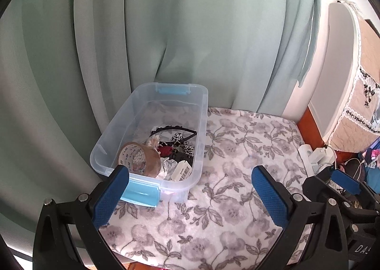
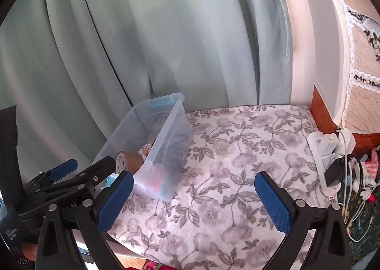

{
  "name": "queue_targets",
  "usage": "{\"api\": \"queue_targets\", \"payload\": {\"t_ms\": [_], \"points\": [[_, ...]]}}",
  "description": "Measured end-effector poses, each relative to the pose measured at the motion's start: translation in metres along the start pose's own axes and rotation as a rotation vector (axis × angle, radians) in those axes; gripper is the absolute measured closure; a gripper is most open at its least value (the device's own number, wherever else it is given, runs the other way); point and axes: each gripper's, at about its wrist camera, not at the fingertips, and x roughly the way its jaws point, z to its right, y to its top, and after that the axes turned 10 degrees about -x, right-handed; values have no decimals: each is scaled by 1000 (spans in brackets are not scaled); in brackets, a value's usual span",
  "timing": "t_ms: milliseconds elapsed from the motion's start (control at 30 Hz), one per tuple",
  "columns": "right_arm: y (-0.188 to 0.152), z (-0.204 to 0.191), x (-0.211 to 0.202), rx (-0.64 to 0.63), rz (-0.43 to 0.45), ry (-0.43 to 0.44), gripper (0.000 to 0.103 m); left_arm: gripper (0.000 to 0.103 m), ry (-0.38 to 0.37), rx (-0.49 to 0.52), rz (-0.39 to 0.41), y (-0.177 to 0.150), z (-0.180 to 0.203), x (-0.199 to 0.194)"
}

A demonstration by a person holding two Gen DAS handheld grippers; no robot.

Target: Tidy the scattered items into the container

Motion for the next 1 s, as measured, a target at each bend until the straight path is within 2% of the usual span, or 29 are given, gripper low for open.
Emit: {"api": "queue_targets", "payload": {"t_ms": [167, 367, 1000], "points": [[0, 6, -6, 24, -7, -28, 0, 0, 40, 39, -3, -3, 8, -4], [-2, 4, -5, 18, -22, -41, 0, 0, 51, 50, -11, -6, 11, -6], [-5, -8, -6, -9, -36, -89, 0, 0, 19, 24, -34, -5, -2, -3]]}}
